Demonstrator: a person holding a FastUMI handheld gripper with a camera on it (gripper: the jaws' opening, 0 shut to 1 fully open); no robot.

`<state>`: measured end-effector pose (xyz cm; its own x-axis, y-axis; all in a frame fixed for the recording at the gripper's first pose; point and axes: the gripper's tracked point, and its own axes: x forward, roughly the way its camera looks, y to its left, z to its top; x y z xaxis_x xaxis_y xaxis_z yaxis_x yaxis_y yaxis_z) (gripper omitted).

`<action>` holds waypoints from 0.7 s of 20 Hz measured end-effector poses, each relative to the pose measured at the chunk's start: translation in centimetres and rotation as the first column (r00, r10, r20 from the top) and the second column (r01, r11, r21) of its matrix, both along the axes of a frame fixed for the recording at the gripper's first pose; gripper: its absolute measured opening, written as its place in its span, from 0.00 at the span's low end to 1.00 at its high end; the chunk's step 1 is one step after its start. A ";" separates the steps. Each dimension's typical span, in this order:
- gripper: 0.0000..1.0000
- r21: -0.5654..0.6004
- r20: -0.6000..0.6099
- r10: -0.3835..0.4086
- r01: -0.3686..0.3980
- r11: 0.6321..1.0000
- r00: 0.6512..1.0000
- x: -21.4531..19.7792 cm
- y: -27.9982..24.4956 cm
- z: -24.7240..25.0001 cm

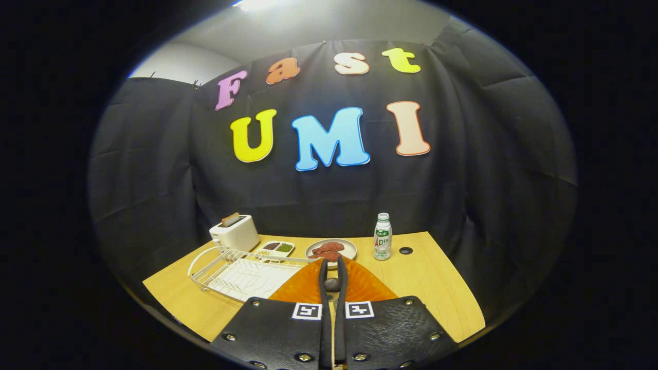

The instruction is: Take the plate from the dish rack, then take the spoon from the basket and place it into the plate.

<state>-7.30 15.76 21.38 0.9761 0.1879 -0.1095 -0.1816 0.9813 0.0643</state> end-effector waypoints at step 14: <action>0.02 -0.048 -0.228 0.238 -0.255 0.966 0.944 -3.0 13.1 -10.2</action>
<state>-10.28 28.84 11.16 0.8509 0.4021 -0.3382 -0.4081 0.9112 0.0566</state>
